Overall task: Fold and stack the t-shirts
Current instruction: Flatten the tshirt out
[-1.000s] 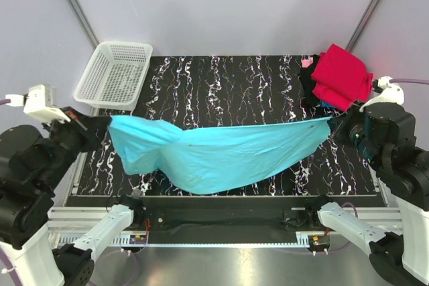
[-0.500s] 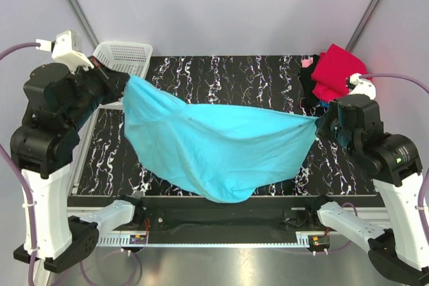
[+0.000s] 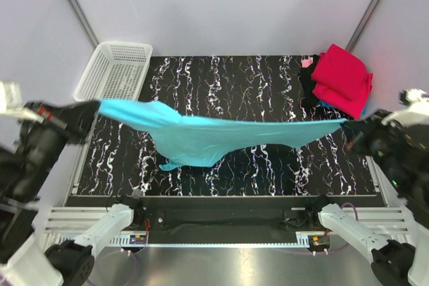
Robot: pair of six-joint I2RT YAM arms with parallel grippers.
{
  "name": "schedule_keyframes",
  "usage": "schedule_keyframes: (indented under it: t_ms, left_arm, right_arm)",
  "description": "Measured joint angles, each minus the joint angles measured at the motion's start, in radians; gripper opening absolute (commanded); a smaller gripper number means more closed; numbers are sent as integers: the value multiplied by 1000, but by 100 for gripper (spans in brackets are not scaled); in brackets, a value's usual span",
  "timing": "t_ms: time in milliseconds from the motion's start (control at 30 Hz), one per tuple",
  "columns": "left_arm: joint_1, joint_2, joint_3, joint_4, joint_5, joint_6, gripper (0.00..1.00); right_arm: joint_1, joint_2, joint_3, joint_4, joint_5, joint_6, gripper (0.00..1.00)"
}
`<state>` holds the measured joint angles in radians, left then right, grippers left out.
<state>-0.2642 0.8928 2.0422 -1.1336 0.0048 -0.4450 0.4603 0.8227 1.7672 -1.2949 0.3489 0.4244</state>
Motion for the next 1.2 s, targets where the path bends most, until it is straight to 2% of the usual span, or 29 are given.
schedule_keyframes:
  t_ms: [167,300,433,533,700,867,1000,1200]
  left_arm:
    - [-4,-175,-73,-64,-47,16,0]
    - [-5,-207,-91,-111,-108,28,0]
    - [-5,-113,-81,-122,-180,45,0]
    - [-5,31,-67,-100,-220,60,0]
    - [-5,303,-24,-44,-242,76,0]
    - [-6,506,65,-24,-246,84,0]
    - [-6,508,112,-21,-245,83,0]
    - [-6,338,98,-14,-233,83,0]
  right_arm:
    - [0,-85,88,-39,-18,-31,0]
    - [0,-106,89,-42,-15,-51,0]
    - [0,-94,1,-27,10,-62,0]
    - [0,-58,-90,8,29,-66,0]
    - [0,99,-172,107,64,-90,0]
    - [0,262,-146,200,98,-142,0]
    - [0,310,-81,229,105,-178,0]
    - [0,225,-39,230,92,-193,0]
